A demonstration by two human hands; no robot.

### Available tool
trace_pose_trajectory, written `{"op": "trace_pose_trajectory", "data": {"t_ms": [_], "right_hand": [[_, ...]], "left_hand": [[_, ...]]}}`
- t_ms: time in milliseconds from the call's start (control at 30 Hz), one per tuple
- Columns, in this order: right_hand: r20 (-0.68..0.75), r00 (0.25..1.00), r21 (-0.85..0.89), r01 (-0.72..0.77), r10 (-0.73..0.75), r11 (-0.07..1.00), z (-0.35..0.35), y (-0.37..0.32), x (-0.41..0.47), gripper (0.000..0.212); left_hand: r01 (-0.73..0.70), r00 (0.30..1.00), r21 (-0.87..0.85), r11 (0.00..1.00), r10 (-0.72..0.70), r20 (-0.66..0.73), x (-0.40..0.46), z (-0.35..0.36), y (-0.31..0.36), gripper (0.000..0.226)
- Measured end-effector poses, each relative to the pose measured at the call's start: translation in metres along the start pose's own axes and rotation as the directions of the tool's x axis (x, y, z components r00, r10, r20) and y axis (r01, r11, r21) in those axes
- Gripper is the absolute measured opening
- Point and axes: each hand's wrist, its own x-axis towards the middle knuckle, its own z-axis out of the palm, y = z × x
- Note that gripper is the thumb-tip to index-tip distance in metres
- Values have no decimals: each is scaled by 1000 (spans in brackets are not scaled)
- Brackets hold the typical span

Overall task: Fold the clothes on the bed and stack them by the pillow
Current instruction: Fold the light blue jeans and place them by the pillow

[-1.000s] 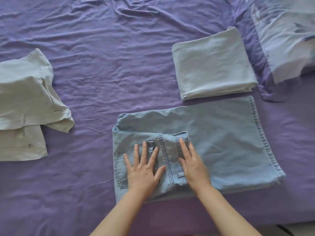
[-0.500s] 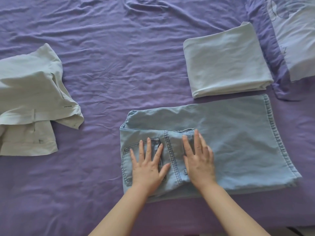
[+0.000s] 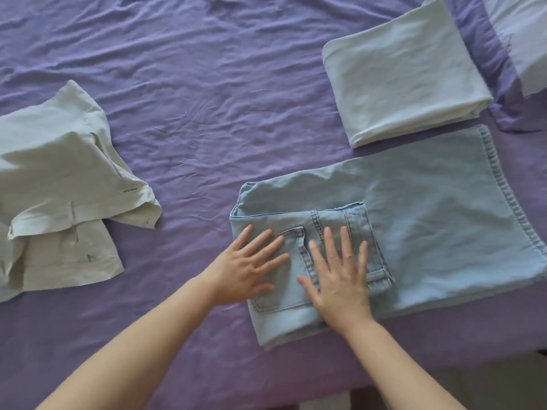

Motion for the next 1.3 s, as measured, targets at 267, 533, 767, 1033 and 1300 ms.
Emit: {"op": "trace_pose_trajectory", "data": {"t_ms": [267, 533, 767, 1033, 1300], "right_hand": [[284, 955, 85, -114, 85, 990, 22, -105, -40, 92], [212, 969, 294, -185, 124, 938, 12, -103, -35, 71], [427, 889, 831, -457, 165, 316, -58, -23, -30, 36], [353, 921, 909, -380, 165, 170, -143, 72, -25, 23], [114, 971, 675, -232, 212, 700, -177, 148, -26, 53]], "left_hand": [[-327, 920, 181, 928, 269, 284, 13, -25, -75, 81], [-414, 910, 85, 906, 412, 43, 28, -40, -77, 8], [-61, 971, -302, 951, 127, 205, 58, -98, -75, 24], [-32, 976, -357, 933, 107, 192, 116, -152, -27, 27], [-106, 966, -204, 973, 150, 211, 227, -218, 4, 39]]}}
